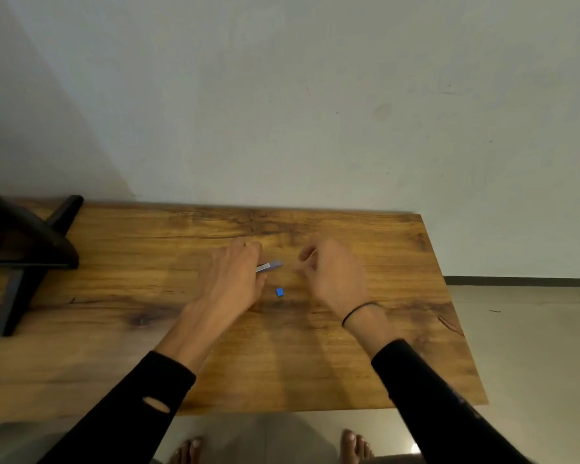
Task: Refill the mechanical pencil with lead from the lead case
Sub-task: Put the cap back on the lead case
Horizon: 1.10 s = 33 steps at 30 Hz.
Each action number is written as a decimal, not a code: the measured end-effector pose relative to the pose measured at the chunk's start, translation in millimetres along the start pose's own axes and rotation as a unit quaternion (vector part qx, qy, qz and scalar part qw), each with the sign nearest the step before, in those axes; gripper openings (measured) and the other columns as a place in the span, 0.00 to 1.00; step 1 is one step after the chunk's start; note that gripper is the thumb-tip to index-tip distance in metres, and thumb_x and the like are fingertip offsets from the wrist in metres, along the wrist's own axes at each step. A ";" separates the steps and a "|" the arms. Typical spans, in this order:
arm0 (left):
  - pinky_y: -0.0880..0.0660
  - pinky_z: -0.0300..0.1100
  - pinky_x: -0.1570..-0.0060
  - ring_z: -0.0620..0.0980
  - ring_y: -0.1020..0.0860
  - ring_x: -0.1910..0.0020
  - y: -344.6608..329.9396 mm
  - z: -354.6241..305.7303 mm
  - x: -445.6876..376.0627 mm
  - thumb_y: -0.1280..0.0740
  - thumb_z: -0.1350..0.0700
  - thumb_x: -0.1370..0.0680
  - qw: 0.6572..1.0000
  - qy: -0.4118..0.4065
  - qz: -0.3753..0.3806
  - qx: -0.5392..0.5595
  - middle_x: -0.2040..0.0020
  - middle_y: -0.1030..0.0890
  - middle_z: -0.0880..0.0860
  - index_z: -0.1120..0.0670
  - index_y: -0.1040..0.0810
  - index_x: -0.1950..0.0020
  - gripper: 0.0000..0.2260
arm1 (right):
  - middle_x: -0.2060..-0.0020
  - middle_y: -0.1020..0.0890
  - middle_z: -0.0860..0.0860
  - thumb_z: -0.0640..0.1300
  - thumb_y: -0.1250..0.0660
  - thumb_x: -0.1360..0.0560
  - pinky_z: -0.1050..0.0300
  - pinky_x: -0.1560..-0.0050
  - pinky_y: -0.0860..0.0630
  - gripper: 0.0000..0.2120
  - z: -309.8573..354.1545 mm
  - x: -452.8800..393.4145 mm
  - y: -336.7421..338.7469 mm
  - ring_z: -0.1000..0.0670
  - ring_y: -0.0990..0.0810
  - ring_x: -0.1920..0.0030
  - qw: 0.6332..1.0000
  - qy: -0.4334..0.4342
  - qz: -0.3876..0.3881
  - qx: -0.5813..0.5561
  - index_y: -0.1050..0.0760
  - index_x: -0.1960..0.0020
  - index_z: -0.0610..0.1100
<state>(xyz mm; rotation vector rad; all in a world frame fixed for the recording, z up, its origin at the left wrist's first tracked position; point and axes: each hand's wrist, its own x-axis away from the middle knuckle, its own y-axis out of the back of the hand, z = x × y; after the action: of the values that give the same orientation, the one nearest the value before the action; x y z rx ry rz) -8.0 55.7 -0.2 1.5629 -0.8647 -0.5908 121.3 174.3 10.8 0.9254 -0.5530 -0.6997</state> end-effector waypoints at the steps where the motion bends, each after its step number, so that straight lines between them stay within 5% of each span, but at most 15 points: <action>1: 0.29 0.48 0.56 0.57 0.17 0.44 0.8 -2.0 0.3 0.28 0.48 0.19 1.000 -0.001 -0.008 -0.007 0.42 0.18 0.52 0.48 0.19 0.41 0.09 | 0.48 0.16 0.49 0.44 0.28 0.21 0.55 0.56 0.31 0.06 8.2 10.4 -9.5 0.43 0.17 0.45 0.999 0.040 0.015 0.031 0.20 0.44 0.49; 5: 0.30 0.48 0.57 0.54 0.17 0.47 -1.2 -6.4 2.7 0.29 0.50 0.17 0.999 -0.005 -0.016 -0.037 0.47 0.16 0.52 0.49 0.18 0.44 0.05 | 0.45 0.23 0.48 0.39 0.27 0.21 0.49 0.57 0.30 0.13 20.7 32.6 -33.8 0.42 0.21 0.43 0.984 0.129 0.001 0.125 0.22 0.38 0.48; 12: 0.19 0.53 0.48 0.58 0.16 0.48 0.4 -1.2 1.0 0.29 0.50 0.18 1.000 0.005 0.001 -0.007 0.48 0.15 0.53 0.51 0.19 0.47 0.06 | 0.46 0.21 0.47 0.37 0.28 0.22 0.49 0.59 0.31 0.12 13.1 32.2 -42.5 0.42 0.22 0.45 0.973 0.167 -0.018 0.160 0.24 0.41 0.45; 16: 0.17 0.52 0.51 0.57 0.15 0.53 3.9 -0.6 1.3 0.29 0.50 0.22 1.000 0.012 0.008 0.022 0.55 0.15 0.51 0.50 0.17 0.52 0.04 | 0.61 0.16 0.50 0.36 0.24 0.25 0.51 0.60 0.22 0.09 -0.5 6.5 -32.4 0.47 0.15 0.57 0.996 0.015 0.012 -0.086 0.22 0.57 0.47; 20: 0.18 0.52 0.50 0.56 0.14 0.53 9.2 -7.4 4.8 0.29 0.49 0.24 0.999 0.010 0.008 0.049 0.55 0.13 0.49 0.48 0.16 0.51 0.05 | 0.69 0.13 0.45 0.33 0.21 0.26 0.48 0.58 0.14 0.07 -14.4 -9.2 -13.2 0.47 0.13 0.66 0.900 -0.131 0.025 -0.415 0.19 0.56 0.40; 33: 0.20 0.47 0.53 0.48 0.16 0.54 12.8 -24.5 11.0 0.29 0.48 0.20 0.996 -0.037 -0.024 0.077 0.54 0.14 0.46 0.47 0.16 0.45 0.06 | 0.56 0.12 0.34 0.31 0.22 0.26 0.55 0.61 0.13 0.05 -16.5 -12.9 2.2 0.44 0.11 0.61 0.862 -0.138 0.048 -0.486 0.17 0.53 0.33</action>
<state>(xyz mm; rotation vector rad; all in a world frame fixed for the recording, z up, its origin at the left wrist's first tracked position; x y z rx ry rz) 15.0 61.3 17.8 1.7138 -0.9490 -0.6326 125.0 193.4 2.8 -0.1548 -0.4062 -0.8919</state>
